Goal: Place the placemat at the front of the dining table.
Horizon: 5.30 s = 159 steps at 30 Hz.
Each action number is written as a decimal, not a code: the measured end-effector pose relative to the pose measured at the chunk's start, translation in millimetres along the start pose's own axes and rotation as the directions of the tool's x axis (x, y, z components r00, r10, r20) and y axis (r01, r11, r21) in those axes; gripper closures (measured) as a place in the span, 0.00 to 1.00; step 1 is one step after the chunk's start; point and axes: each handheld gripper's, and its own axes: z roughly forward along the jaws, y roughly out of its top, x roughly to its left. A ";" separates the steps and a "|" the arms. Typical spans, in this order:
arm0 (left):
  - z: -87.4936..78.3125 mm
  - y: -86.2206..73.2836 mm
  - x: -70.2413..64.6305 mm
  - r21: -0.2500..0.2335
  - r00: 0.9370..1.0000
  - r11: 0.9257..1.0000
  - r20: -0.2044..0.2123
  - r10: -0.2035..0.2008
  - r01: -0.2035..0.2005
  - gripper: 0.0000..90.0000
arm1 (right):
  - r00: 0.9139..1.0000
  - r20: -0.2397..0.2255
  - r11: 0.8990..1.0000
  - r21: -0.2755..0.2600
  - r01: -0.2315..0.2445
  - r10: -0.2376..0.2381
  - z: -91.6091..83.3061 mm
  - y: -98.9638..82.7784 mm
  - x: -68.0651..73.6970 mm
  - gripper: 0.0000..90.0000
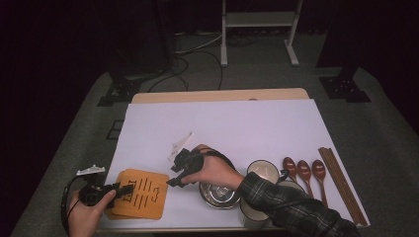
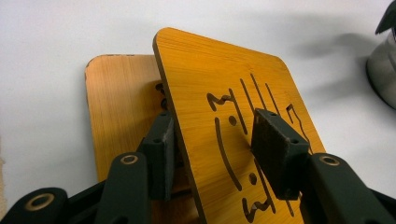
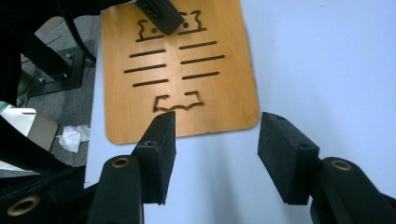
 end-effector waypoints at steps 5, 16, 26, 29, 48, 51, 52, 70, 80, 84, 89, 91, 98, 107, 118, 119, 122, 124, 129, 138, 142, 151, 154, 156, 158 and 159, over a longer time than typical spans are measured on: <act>-0.1 0.0 0.1 0.001 1.000 1.000 -0.001 0.001 -0.001 0.56 | 1.000 0.019 1.000 -0.009 -0.008 0.008 -5.2 -2.5 -7.9 0.50; -0.3 -0.2 0.3 0.001 1.000 1.000 -0.001 0.001 -0.001 0.56 | 0.998 0.065 1.000 -0.024 -0.017 0.018 -16.2 -7.5 -25.4 0.45; -0.6 -0.3 0.6 0.004 1.000 1.000 -0.001 0.003 -0.003 0.56 | 0.992 0.116 0.998 -0.031 -0.050 0.053 -27.9 -14.7 -44.9 0.42; -0.6 -0.3 0.7 0.003 1.000 1.000 -0.002 0.004 -0.004 0.56 | 0.990 0.130 0.998 -0.037 -0.055 0.060 -31.0 -17.2 -50.8 0.42; -0.8 -0.5 0.8 0.004 1.000 1.000 -0.001 0.001 -0.001 0.57 | 0.971 0.214 0.994 -0.038 -0.099 0.105 -53.7 -34.2 -81.9 0.40; -0.9 -0.6 0.8 0.004 1.000 1.000 -0.001 0.002 -0.002 0.57 | 0.967 0.225 0.993 -0.036 -0.111 0.117 -58.0 -38.5 -86.3 0.40; -1.0 -0.7 0.8 0.004 1.000 1.000 -0.001 0.002 -0.002 0.57 | 0.967 0.228 0.993 -0.038 -0.112 0.118 -58.8 -39.6 -87.1 0.40; -1.3 -1.1 1.5 0.005 1.000 1.000 0.000 0.000 0.000 0.57 | 0.931 0.307 0.980 -0.052 -0.191 0.198 -96.6 -73.1 -114.1 0.36; -1.4 -1.3 1.6 0.004 1.000 1.000 0.001 -0.001 0.001 0.57 | 0.899 0.360 0.968 -0.084 -0.235 0.249 -120.9 -98.9 -131.4 0.35; -1.5 -1.5 1.8 0.005 1.000 1.000 0.002 -0.003 0.003 0.57 | 0.884 0.384 0.963 -0.092 -0.252 0.268 -130.2 -109.7 -138.0 0.34; -1.5 -1.7 2.0 0.005 1.000 1.000 0.002 -0.002 0.002 0.57 | 0.862 0.419 0.958 -0.102 -0.270 0.287 -139.6 -123.6 -146.4 0.34; -1.6 -1.7 1.9 0.005 1.000 1.000 0.002 -0.003 0.003 0.57 | 0.852 0.433 0.955 -0.104 -0.277 0.294 -142.3 -129.3 -149.7 0.34; -1.8 -1.9 2.0 0.005 1.000 1.000 0.002 -0.005 0.005 0.57 | 0.824 0.462 0.944 -0.131 -0.304 0.329 -150.5 -147.6 -160.7 0.34; -2.0 -1.9 1.8 0.005 1.000 1.000 0.001 -0.006 0.006 0.57 | 0.789 0.492 0.930 -0.163 -0.330 0.367 -161.8 -172.1 -173.0 0.33; -2.0 -2.1 1.9 0.005 1.000 1.000 0.000 -0.006 0.006 0.57 | 0.771 0.501 0.918 -0.173 -0.357 0.394 -166.2 -203.1 -182.4 0.30; -2.0 -2.1 1.9 0.005 1.000 1.000 0.000 -0.007 0.007 0.57 | 0.768 0.504 0.917 -0.174 -0.358 0.395 -166.4 -205.5 -183.0 0.30; -2.0 -2.2 1.8 0.005 1.000 1.000 0.000 -0.009 0.009 0.57 | 0.762 0.505 0.914 -0.189 -0.360 0.405 -166.9 -211.9 -184.3 0.30; -2.0 -2.3 1.9 0.005 1.000 1.000 0.000 -0.009 0.009 0.57 | 0.758 0.511 0.913 -0.190 -0.361 0.406 -167.0 -215.5 -184.6 0.30; -2.0 -2.1 1.9 0.006 1.000 1.000 0.000 -0.009 0.009 0.57 | 0.750 0.515 0.909 -0.199 -0.367 0.415 -165.9 -225.1 -184.9 0.29; -2.4 -1.8 1.5 0.008 1.000 1.000 -0.003 -0.008 0.008 0.57 | 0.747 0.516 0.907 -0.205 -0.368 0.420 -159.4 -239.1 -183.7 0.28; -2.6 -1.4 1.5 0.010 1.000 1.000 -0.003 -0.009 0.009 0.57 | 0.748 0.514 0.907 -0.219 -0.359 0.420 -158.9 -241.0 -183.1 0.28; -5.2 -0.1 0.0 0.008 1.000 1.000 -0.005 -0.011 0.011 0.59 | 0.749 0.505 0.903 -0.245 -0.352 0.429 -158.2 -244.5 -182.6 0.28; -7.0 0.9 -1.0 0.002 1.000 1.000 -0.005 -0.013 0.013 0.60 | 0.749 0.506 0.904 -0.245 -0.352 0.428 -158.2 -244.6 -182.5 0.28; -8.5 1.9 -2.3 0.000 1.000 1.000 -0.004 -0.017 0.017 0.62 | 0.749 0.504 0.903 -0.246 -0.352 0.430 -158.2 -244.7 -182.6 0.28; -10.0 3.3 -4.1 -0.001 1.000 1.000 -0.009 -0.015 0.015 0.63 | 0.749 0.504 0.903 -0.247 -0.352 0.430 -158.2 -244.7 -182.6 0.28; -10.7 4.2 -5.3 -0.003 1.000 1.000 -0.010 -0.017 0.017 0.63 | 0.748 0.504 0.902 -0.247 -0.354 0.432 -158.2 -244.7 -182.6 0.28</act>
